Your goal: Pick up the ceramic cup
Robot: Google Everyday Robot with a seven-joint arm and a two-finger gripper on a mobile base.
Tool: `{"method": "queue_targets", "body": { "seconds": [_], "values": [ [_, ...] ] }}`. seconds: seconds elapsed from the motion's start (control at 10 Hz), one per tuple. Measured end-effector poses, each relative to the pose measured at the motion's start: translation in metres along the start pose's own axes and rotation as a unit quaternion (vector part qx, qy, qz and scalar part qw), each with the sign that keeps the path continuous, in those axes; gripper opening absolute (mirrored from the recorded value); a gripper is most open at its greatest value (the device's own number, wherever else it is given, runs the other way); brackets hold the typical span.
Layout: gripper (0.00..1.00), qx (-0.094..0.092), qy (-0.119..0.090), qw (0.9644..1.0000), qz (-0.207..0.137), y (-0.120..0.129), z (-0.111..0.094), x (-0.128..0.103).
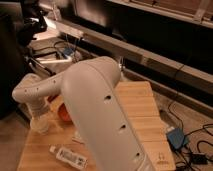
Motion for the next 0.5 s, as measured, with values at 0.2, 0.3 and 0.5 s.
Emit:
{"method": "queue_targets", "body": {
  "seconds": [0.2,0.3,0.5],
  "values": [
    [0.27,0.002,0.006,1.0000,-0.001,0.0005,0.0046,-0.0018],
    [0.16,0.003,0.010,0.9999,-0.001,0.0003,0.0065,-0.0026],
    [0.01,0.006,0.019,0.9998,0.008,-0.0028,-0.0013,-0.0024]
  ]
}}
